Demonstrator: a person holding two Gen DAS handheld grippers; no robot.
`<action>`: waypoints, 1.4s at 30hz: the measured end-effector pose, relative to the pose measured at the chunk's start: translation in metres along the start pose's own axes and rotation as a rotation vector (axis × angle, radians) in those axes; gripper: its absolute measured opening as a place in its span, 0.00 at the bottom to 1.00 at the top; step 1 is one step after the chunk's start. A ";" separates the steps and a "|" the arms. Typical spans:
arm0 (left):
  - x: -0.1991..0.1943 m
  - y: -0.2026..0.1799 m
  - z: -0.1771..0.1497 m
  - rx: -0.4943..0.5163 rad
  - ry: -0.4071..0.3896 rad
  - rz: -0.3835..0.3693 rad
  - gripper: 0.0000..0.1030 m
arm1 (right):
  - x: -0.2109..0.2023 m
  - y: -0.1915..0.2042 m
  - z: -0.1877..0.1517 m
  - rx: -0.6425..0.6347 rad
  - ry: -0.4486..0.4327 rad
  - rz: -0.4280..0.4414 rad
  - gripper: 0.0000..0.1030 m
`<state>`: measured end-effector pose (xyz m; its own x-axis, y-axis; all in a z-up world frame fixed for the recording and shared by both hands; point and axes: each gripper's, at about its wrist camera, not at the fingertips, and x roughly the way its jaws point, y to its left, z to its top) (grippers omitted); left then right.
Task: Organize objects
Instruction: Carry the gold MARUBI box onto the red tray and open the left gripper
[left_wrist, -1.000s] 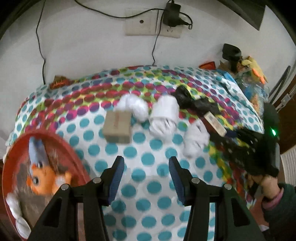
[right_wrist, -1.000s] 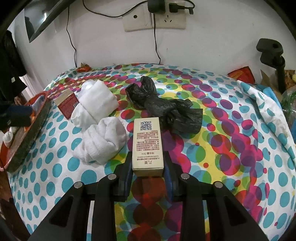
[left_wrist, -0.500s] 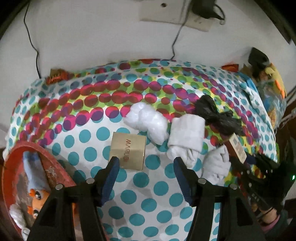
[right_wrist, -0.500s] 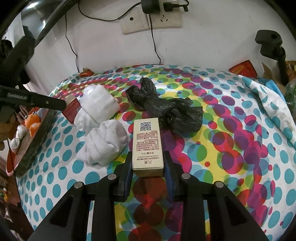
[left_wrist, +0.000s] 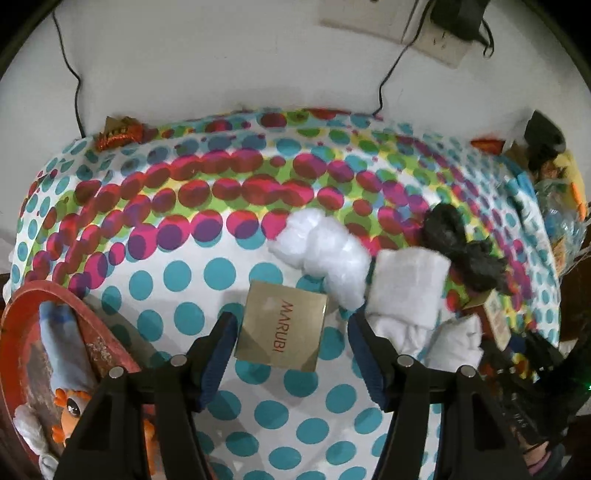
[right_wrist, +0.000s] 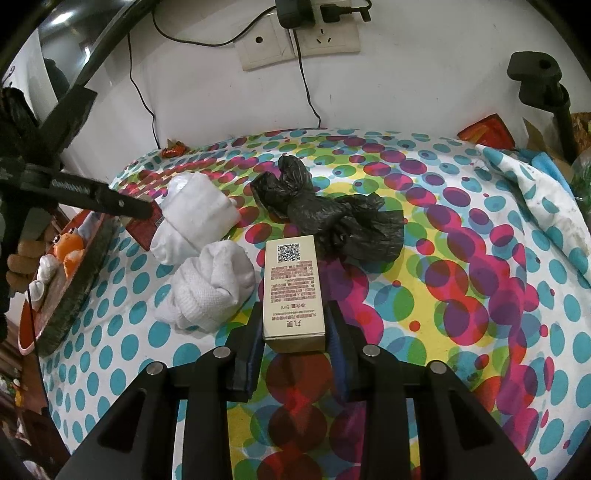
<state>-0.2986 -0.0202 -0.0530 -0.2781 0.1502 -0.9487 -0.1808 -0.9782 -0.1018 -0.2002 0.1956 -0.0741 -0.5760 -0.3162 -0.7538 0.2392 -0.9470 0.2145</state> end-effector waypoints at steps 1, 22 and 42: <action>0.003 -0.001 -0.001 0.005 0.005 0.008 0.62 | 0.000 0.000 0.000 0.000 0.000 0.000 0.29; 0.007 -0.008 -0.024 -0.016 -0.051 0.070 0.46 | 0.000 0.002 -0.001 -0.018 0.001 -0.013 0.32; -0.075 -0.024 -0.101 -0.025 -0.121 0.034 0.46 | 0.002 0.006 0.001 -0.030 0.003 -0.029 0.30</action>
<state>-0.1776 -0.0223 -0.0097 -0.3959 0.1318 -0.9088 -0.1460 -0.9861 -0.0794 -0.2009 0.1895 -0.0733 -0.5811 -0.2881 -0.7611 0.2458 -0.9537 0.1734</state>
